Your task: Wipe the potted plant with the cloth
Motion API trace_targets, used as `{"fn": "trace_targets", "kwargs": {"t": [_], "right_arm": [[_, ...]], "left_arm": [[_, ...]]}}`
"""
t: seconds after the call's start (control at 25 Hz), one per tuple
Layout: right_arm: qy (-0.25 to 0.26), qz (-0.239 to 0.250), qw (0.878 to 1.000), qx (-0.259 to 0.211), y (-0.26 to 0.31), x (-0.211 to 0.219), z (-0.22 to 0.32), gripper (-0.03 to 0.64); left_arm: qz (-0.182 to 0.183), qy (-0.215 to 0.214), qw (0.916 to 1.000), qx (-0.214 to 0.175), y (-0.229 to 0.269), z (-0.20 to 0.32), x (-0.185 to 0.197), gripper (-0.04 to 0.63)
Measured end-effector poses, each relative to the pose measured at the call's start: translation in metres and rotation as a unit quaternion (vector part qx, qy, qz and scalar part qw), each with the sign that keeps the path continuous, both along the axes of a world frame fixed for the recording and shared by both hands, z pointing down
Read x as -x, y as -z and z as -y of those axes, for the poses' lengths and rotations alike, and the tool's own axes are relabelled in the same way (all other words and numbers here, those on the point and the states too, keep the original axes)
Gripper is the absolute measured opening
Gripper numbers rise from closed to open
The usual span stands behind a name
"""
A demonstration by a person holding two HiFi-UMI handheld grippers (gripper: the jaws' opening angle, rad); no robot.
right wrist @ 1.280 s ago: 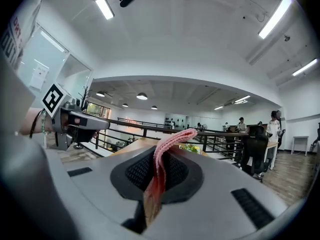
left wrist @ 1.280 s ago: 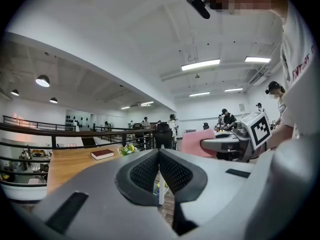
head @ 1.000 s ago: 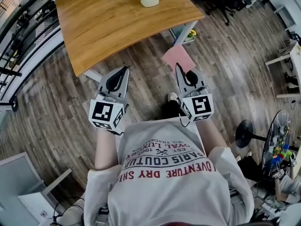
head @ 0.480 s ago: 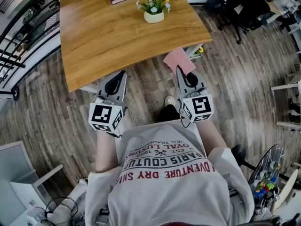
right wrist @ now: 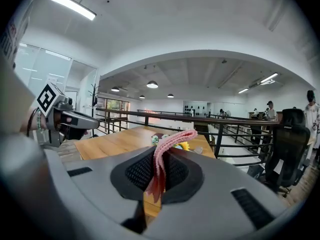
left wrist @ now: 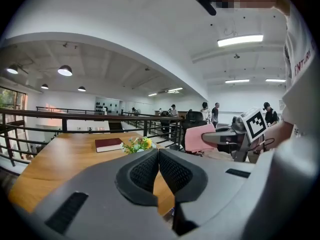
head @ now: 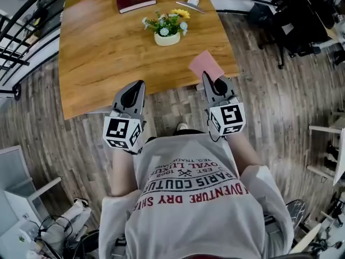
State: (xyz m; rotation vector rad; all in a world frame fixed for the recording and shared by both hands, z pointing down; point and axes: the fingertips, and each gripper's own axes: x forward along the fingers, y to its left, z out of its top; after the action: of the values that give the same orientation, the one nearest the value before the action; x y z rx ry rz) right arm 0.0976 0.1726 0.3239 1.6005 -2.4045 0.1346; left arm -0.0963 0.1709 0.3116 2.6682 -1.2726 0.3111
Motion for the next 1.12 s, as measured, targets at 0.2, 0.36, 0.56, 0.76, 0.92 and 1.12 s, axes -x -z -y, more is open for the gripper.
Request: {"fn": "trace_targets", "kwargs": {"t": [0.2,0.36,0.56,0.76,0.92,1.12], "right_arm": [[0.012,-0.002,0.999,0.031,-0.021,-0.024,0.047,0.035],[0.006,-0.012,0.998,0.054,-0.041,-0.038,0.083,0.035],[0.002,-0.044,0.995,0.09,-0.075,-0.046,0.133,0.035],[0.003,-0.063,0.99,0.13,-0.107,-0.047,0.175,0.035],[0.023,-0.082,0.984,0.155,-0.135,-0.042,0.201,0.035],[0.067,-0.118,0.98,0.142,-0.16,-0.022,0.237,0.035]], "left_arm": [[0.012,0.021,0.9992,0.032,-0.02,0.033,-0.018,0.017],[0.015,0.011,0.999,0.041,-0.037,0.064,-0.03,0.017],[0.002,-0.006,0.9986,0.053,-0.062,0.114,-0.04,0.017],[-0.001,-0.02,0.9963,0.083,-0.096,0.159,-0.047,0.017],[0.008,-0.037,0.9939,0.104,-0.121,0.184,-0.055,0.017],[0.025,-0.061,0.9916,0.112,-0.142,0.212,-0.062,0.017]]}}
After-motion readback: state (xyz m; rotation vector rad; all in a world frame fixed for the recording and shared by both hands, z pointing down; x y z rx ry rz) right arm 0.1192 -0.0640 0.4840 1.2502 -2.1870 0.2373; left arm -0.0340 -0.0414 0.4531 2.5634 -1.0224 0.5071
